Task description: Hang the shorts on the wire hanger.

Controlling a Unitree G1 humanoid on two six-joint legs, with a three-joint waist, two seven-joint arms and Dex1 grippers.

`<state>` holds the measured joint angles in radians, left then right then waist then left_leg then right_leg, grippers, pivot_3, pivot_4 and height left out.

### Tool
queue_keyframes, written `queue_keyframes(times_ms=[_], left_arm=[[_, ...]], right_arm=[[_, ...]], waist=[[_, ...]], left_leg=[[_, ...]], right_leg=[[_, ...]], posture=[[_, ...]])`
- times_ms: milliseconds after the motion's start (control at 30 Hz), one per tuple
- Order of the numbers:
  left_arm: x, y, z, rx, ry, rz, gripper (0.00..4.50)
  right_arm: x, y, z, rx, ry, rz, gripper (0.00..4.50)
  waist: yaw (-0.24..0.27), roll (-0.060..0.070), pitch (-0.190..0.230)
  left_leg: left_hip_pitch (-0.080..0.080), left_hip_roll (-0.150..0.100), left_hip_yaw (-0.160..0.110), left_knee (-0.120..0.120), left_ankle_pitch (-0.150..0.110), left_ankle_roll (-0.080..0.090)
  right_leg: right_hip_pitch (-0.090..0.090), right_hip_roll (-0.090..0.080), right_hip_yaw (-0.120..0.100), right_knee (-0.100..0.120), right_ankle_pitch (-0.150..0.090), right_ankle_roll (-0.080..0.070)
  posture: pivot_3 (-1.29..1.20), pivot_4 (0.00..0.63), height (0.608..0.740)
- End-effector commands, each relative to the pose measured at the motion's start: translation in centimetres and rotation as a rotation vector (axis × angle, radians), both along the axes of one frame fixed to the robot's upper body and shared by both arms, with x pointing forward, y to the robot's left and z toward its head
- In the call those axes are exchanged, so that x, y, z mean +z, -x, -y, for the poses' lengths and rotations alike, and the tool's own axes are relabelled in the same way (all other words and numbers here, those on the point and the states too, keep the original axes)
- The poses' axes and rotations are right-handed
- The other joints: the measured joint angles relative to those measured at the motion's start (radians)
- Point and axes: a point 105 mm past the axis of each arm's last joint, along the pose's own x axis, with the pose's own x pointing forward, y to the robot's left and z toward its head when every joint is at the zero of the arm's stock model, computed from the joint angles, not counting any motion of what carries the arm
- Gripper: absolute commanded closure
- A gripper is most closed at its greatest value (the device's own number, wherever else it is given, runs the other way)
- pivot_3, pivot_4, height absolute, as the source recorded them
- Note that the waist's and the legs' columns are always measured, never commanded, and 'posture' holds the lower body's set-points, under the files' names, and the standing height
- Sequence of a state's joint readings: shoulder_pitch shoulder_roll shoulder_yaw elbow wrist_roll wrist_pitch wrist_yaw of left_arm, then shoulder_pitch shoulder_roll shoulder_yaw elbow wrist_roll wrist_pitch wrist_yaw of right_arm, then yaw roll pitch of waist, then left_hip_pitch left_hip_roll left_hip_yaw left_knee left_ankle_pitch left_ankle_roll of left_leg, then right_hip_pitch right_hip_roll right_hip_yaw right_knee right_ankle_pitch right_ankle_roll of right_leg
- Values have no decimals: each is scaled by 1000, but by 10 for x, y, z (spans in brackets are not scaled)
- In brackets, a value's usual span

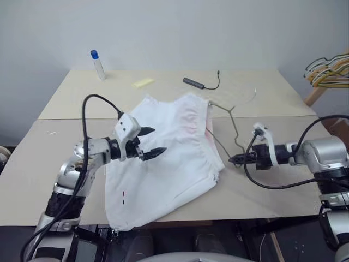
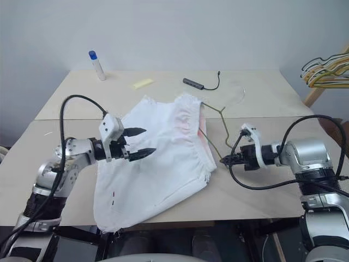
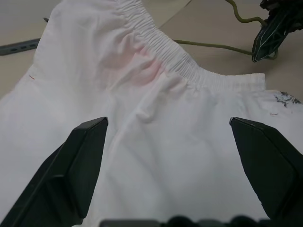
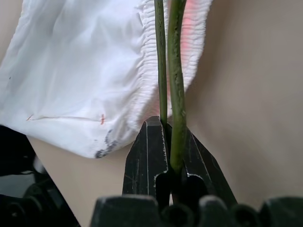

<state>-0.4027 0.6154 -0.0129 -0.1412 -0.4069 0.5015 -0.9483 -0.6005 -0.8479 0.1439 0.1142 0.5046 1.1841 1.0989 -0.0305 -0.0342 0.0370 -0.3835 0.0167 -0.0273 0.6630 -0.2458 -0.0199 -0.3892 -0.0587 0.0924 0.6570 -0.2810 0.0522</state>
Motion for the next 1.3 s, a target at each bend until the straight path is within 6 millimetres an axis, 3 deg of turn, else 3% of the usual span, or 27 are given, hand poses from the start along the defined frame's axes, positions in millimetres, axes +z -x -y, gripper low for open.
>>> queue_keyframes(times_ms=[33, 133, 233, 400, 567, 933, 1033, 1167, 1300], left_arm=[[57, 2, -7, -46, 62, 167, 35], [102, -3, -17, -40, 90, 291, 35], [114, -9, -26, -40, -17, 340, 35], [112, -11, -34, -145, -134, 346, 35], [89, -6, -37, -336, -393, 260, 35], [81, -15, -27, -472, -419, 171, 35], [74, -13, -27, -497, -428, 125, 647], [65, -16, -24, -504, -453, 120, 1916], [52, -16, -24, -525, -493, 105, 1916]], right_arm=[[39, -6, -9, 78, 56, 211, 4500], [44, -4, -18, 178, 216, 338, 4500], [48, -8, -28, 202, 265, 401, 4500], [47, -8, -44, 273, 333, 487, 4500], [45, 2, -60, 393, 391, 567, 4500], [39, 11, -80, 503, 443, 623, 4500], [36, 12, -81, 511, 464, 614, 4500], [36, 13, -81, 504, 465, 595, 4500], [38, 13, -82, 497, 462, 595, 4500]], waist=[[0, 0, 0], [4, 0, 0], [2, 0, 0], [-6, 0, 0], [-8, 1, 1], [-14, 1, 1], [-17, 1, 1], [-17, 1, 1], [-17, 1, 1]], left_leg=[[0, 0, 0, 0, 0, 0], [-1, 0, 0, 0, 0, 0], [-1, 0, 0, 0, 0, 0], [0, 0, 0, 0, 0, 0], [-2, 0, 0, 0, 0, 0], [-3, 1, 0, 1, 0, 0], [-4, 1, 0, 1, 0, 0], [-4, 1, 0, 2, 0, 0], [-3, 1, 0, 2, 0, 0]], right_leg=[[0, 0, 0, 0, 0, 0], [0, -1, -1, -1, 0, 0], [0, -1, -1, -2, 0, 0], [0, 0, -1, -1, 0, 0], [-1, 0, -2, -1, 0, 0], [-2, 0, -2, 0, 0, 1], [-3, 0, -2, 0, 0, 1], [-3, 0, -2, 1, 0, 1], [-3, 1, -2, 1, 0, 1]], posture=[[0, 0, 740], [2, 0, 740], [7, 0, 740], [7, 0, 740], [9, 0, 740], [-26, 0, 740], [-34, 0, 740], [-40, 0, 740], [-44, 0, 740]])
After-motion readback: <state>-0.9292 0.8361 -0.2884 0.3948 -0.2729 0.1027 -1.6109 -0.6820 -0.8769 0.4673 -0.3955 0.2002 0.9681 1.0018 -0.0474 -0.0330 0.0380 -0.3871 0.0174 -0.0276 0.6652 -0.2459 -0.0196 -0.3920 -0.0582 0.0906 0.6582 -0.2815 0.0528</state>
